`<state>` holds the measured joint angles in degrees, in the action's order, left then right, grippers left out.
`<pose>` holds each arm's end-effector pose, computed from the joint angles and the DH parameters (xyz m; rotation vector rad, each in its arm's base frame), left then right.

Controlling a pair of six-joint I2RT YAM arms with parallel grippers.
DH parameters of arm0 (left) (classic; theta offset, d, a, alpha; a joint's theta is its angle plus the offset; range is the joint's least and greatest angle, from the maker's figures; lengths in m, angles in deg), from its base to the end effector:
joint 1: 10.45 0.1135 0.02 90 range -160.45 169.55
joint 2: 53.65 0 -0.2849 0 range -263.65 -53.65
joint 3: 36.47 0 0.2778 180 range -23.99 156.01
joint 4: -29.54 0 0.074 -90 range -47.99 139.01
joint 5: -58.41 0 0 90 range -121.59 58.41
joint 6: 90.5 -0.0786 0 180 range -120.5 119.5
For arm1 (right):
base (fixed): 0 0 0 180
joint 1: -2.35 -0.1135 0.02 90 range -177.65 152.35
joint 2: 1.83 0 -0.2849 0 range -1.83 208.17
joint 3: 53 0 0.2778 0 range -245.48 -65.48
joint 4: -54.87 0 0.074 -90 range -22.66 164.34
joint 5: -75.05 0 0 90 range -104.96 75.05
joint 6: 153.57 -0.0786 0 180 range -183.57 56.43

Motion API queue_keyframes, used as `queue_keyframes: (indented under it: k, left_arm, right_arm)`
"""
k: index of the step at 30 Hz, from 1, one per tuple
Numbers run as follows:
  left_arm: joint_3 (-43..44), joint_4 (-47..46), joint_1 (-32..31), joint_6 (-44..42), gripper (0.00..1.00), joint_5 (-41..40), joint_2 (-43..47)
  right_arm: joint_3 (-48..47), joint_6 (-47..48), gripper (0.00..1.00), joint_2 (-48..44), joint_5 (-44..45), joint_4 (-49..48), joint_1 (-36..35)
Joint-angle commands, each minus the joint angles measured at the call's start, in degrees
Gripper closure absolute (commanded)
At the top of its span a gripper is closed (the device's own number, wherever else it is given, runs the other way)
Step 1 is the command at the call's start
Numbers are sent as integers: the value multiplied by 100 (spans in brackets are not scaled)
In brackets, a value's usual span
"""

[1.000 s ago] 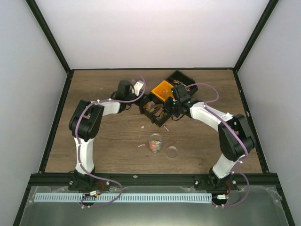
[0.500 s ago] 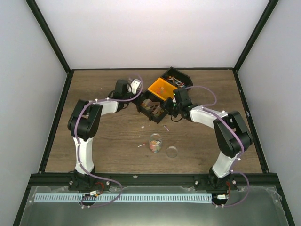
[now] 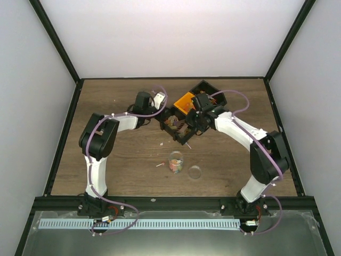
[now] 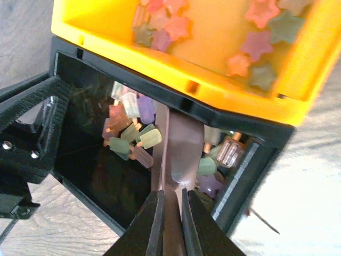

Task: Pack the candies
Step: Scoop the fake candies from the storage box.

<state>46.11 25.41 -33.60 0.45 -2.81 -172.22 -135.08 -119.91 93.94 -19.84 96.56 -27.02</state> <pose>0.4471 -0.2323 0.1250 0.7072 2.0288 -0.7805 0.3497 0.2045 0.2059 0.5904 2.6148 0.6521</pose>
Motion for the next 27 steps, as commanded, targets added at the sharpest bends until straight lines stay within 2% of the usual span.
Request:
queue_keyframes:
  k: [1, 4, 9, 16, 19, 23, 27]
  left_arm:
    - [-235, 589, -48, -175, 96, 246, -383]
    - [-206, 571, -49, -142, 96, 296, -425]
    - [-221, 570, -49, -127, 96, 322, -428]
    - [-231, 586, -48, -148, 96, 347, -425]
    - [-235, 602, -48, -156, 96, 356, -424]
    - [-244, 650, -46, -202, 96, 290, -383]
    - [-239, 628, -48, -193, 96, 274, -397]
  right_arm:
    - [37, -342, 99, -380, 830, 1156, -66]
    - [67, -421, 99, -388, 999, 1296, -176]
    - [164, -386, 99, 109, 780, 1059, -175]
    - [300, -126, 99, 835, 241, -234, -12]
    - [208, -117, 99, 1021, 207, -495, 27]
    - [-89, -86, 99, 897, 470, 9, 7]
    - [-104, 87, 99, 228, 1082, 412, -8]
